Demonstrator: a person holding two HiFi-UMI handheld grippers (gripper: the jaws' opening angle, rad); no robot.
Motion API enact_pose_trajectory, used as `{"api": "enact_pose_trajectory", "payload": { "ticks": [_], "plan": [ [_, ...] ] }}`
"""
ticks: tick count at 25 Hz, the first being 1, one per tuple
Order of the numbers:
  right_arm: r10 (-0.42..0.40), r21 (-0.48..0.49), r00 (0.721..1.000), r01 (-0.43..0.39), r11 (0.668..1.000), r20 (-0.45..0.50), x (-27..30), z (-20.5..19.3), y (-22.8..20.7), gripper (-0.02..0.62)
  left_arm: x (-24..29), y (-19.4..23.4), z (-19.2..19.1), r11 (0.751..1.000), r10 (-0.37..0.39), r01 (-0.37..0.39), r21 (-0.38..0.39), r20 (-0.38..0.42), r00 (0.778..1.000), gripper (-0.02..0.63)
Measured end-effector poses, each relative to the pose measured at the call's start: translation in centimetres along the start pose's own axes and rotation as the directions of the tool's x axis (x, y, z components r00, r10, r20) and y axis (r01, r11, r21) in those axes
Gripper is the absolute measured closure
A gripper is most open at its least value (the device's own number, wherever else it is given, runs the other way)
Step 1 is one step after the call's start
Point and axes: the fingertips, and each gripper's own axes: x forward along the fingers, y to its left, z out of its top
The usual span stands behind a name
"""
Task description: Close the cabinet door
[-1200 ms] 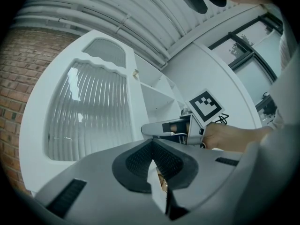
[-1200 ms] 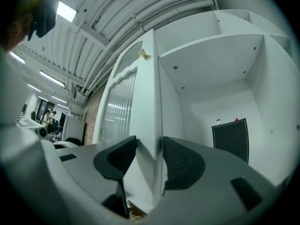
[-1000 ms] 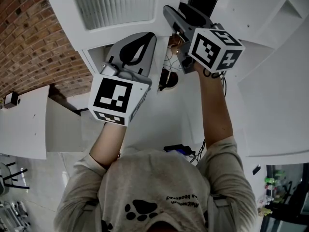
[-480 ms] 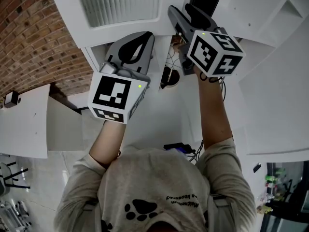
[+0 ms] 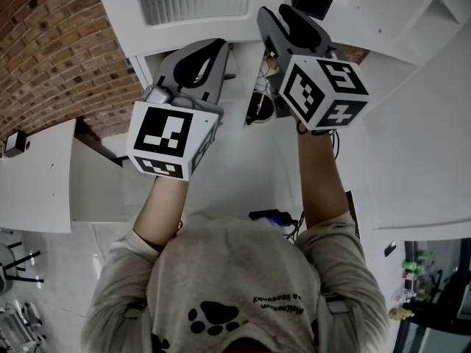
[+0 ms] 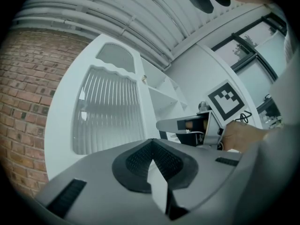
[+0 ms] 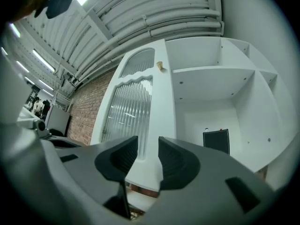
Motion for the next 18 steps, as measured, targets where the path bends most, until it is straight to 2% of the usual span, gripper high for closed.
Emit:
{"api": "enact_pose_trajectory", "payload": {
  "ticks": [7, 12, 18],
  "plan": [
    [0.007, 0.005, 1.0, -0.007, 1.0, 0.009, -2.2, -0.5, 3.0, 0.547, -2.7, -0.1, 0.3, 1.0, 0.019, -0.019, -0.004, 0.008, 1.0, 0.598],
    [0.002, 0.012, 1.0, -0.003, 1.0, 0.024, -4.0, -1.1, 4.8, 0.569, -4.1, -0.3, 0.3, 1.0, 0.029, -0.029, -0.005, 0.003, 1.0, 0.598],
    [0.001, -0.043, 0.999, 0.001, 0.999, 0.052, -6.0, -1.2, 7.2, 0.574, -5.7, -0.5, -0.1, 0.999, 0.049, -0.049, -0.002, -0.004, 0.999, 0.598]
  ]
}}
